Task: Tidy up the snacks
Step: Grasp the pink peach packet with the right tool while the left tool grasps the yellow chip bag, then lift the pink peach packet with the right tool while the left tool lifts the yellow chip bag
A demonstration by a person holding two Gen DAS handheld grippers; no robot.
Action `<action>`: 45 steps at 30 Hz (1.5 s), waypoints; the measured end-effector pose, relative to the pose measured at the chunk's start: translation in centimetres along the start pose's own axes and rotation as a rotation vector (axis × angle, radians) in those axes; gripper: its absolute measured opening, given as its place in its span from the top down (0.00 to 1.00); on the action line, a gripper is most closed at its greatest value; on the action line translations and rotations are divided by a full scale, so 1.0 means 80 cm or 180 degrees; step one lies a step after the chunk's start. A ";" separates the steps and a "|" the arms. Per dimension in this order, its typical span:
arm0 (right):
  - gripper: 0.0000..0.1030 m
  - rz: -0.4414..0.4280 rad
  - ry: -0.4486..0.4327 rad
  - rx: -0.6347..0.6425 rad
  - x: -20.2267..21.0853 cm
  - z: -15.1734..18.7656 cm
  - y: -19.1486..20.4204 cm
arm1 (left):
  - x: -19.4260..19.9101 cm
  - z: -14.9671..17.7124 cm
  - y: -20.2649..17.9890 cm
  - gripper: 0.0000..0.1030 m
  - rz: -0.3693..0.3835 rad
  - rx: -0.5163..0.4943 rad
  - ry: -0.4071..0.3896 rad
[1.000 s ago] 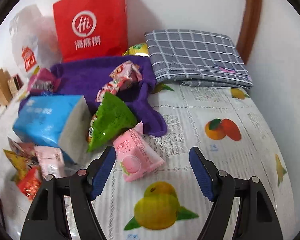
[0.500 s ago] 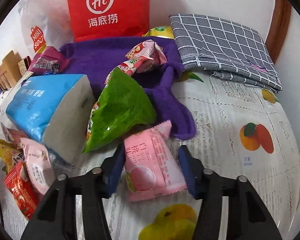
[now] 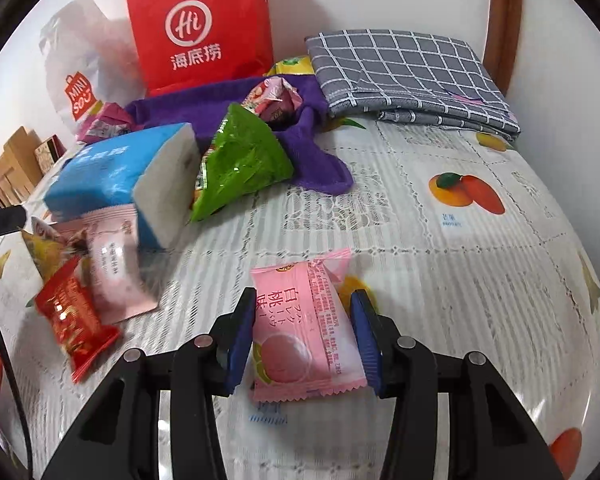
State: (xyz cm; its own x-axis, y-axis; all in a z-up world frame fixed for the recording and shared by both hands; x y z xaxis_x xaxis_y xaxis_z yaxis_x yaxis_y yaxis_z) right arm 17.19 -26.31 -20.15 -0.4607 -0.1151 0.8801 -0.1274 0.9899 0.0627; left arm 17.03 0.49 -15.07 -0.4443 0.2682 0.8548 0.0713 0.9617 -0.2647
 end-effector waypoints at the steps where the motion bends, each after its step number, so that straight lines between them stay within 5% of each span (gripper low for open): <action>1: 0.55 -0.0021 -0.0004 0.0000 0.001 0.002 0.001 | 0.000 0.001 -0.006 0.46 0.0048 -0.0011 -0.0009; 7: 0.54 0.0008 0.0062 0.0023 -0.004 0.002 0.003 | -0.002 0.011 -0.030 0.43 0.0221 -0.0075 0.0007; 18: 0.52 0.0008 0.0080 0.0041 -0.006 0.002 0.004 | -0.059 0.029 -0.048 0.43 -0.0042 -0.0147 0.0254; 29: 0.51 -0.0069 0.0073 -0.0003 -0.004 0.002 0.001 | -0.026 0.038 -0.036 0.62 0.0036 -0.0027 0.0094; 45: 0.51 -0.0020 0.0077 0.0035 -0.006 0.004 0.004 | -0.012 0.051 0.000 0.57 -0.0313 0.0045 0.0157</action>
State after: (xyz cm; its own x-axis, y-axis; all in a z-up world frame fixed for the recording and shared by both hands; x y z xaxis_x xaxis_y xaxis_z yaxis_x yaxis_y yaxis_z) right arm 17.10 -26.00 -20.69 -0.4385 -0.1190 0.8908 -0.1398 0.9882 0.0632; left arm 13.81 0.03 -17.74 -0.4039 0.1755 0.8978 0.0167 0.9827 -0.1845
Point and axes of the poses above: each gripper's, at about its wrist camera, not at the fingertips, and x roughly against the way its jaws point, y to its left, z to its underside, the point moved 3 cm from there along -x, roughly the way its jaws point, and after that the axes turned 6 degrees about y, right-handed, at the moved point
